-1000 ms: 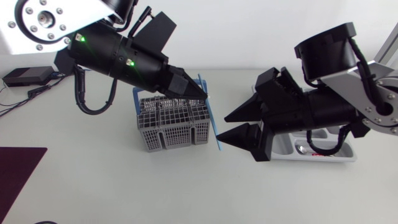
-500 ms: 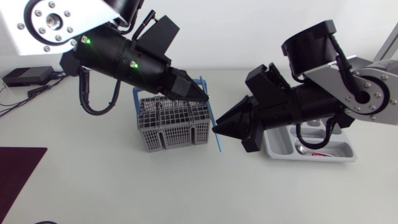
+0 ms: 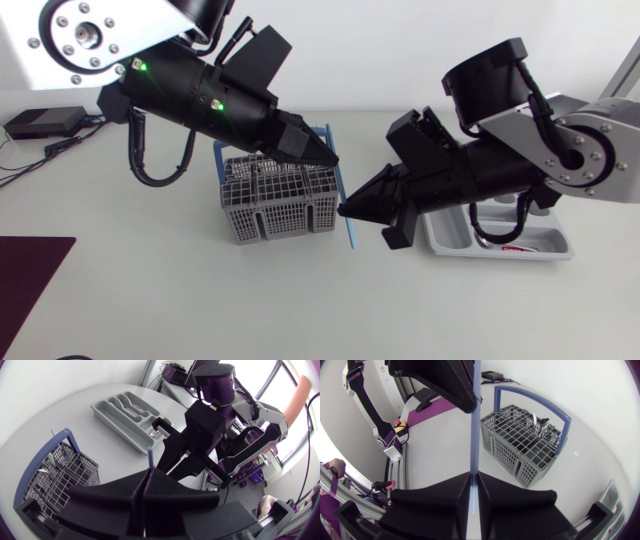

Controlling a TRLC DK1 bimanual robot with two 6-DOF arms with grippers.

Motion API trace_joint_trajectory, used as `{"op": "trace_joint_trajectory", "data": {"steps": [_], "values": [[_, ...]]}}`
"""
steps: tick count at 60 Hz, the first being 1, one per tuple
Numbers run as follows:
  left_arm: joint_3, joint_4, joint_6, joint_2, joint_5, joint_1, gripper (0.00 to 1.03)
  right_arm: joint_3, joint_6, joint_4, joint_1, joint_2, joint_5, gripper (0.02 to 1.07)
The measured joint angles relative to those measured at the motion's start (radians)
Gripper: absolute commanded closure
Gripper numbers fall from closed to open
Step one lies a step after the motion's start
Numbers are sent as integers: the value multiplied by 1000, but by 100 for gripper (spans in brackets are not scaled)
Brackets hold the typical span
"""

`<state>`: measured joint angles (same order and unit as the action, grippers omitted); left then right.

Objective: Unload the cutlery basket into the drawer organizer.

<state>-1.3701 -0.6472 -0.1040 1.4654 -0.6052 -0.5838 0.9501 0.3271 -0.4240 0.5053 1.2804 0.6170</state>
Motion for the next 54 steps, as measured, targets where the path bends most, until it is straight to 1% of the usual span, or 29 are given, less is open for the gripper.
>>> {"op": "trace_joint_trajectory", "data": {"steps": [1, 2, 3, 4, 5, 6, 9, 10, 11, 15, 16, 17, 19, 22, 24, 30, 37, 40, 48, 54], "values": [[0, 0, 0, 0, 0, 0, 89, 0, -3, 0, 0, 0, 0, 101], [0, 0, 2, 0, 0, 0, 85, 0, -5, 0, 0, 0, 0, 101], [0, 0, 5, 0, 0, 0, 76, 0, -6, 0, 1, 0, 0, 101], [0, 0, 8, 0, 0, 1, 72, 0, -6, -1, 2, 0, 0, 101], [0, 0, 13, 0, -1, 3, 71, 0, -6, -1, 2, -1, 0, 101], [0, 0, 18, 0, -2, 5, 61, -1, -6, -1, 2, -1, -1, 101], [0, 0, 29, 0, -13, 9, 47, -3, -6, 0, 3, -4, -1, 101], [0, 1, 33, 0, -16, 12, 45, -3, -6, 0, 3, -7, -3, 101], [-1, 1, 34, 0, -16, 13, 38, -5, -6, -1, 4, -10, -4, 101], [-10, 2, 45, 0, -19, 26, 32, -16, -6, -5, 3, -26, -5, 101], [-11, 2, 50, 0, -19, 29, 24, -18, -6, -8, 2, -31, -7, 101], [-13, 6, 53, -2, -19, 33, 19, -19, -5, -14, -1, -34, -9, 101], [-15, 18, 60, -4, -19, 42, 13, -24, -5, -26, -8, -41, -8, 101], [-22, 35, 71, -8, -19, 61, 11, -32, 8, -44, -32, -52, -8, 101], [-26, 39, 75, -12, -19, 72, 6, -36, 18, -53, -48, -55, -7, 101], [-33, 47, 82, -27, -16, 119, 6, -54, 46, -78, -129, -58, 0, 101], [-33, 47, 82, -48, -9, 166, 6, -64, 70, -85, -257, -43, 4, 101], [-31, 49, 80, -62, 31, 175, 6, -64, 70, -84, -331, -3, 8, 101], [1, 56, 55, -100, 111, 175, 6, -41, 60, -73, -441, 120, 3, 101], [40, 58, 28, -123, 153, 175, 6, -5, 17, -42, -489, 207, -45, 101]]}}
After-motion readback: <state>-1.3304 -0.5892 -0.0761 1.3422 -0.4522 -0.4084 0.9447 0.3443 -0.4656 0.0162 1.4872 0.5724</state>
